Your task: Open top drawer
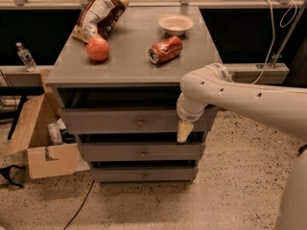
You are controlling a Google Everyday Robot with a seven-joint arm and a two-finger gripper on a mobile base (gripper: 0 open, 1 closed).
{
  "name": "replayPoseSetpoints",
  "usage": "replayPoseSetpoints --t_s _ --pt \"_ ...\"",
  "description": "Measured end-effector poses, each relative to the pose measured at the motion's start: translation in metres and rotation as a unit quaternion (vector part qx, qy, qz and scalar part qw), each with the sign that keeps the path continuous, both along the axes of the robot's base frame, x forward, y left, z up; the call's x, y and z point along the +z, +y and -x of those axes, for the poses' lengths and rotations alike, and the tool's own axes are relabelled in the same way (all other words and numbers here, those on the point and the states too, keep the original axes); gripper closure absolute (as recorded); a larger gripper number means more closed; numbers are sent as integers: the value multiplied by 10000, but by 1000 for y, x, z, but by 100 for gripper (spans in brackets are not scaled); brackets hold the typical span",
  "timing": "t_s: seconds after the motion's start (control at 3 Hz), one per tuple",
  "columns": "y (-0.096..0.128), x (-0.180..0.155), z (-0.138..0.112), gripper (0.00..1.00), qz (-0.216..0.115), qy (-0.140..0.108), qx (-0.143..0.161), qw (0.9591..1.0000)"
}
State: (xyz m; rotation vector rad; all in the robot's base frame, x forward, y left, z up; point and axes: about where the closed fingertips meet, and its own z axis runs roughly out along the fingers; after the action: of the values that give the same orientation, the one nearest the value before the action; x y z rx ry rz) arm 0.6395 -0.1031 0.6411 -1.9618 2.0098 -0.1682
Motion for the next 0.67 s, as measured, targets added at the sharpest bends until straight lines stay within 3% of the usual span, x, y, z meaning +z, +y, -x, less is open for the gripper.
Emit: replayPoseSetpoints --t_s 0.67 --pt "-14 2 9 63 15 9 -128 9999"
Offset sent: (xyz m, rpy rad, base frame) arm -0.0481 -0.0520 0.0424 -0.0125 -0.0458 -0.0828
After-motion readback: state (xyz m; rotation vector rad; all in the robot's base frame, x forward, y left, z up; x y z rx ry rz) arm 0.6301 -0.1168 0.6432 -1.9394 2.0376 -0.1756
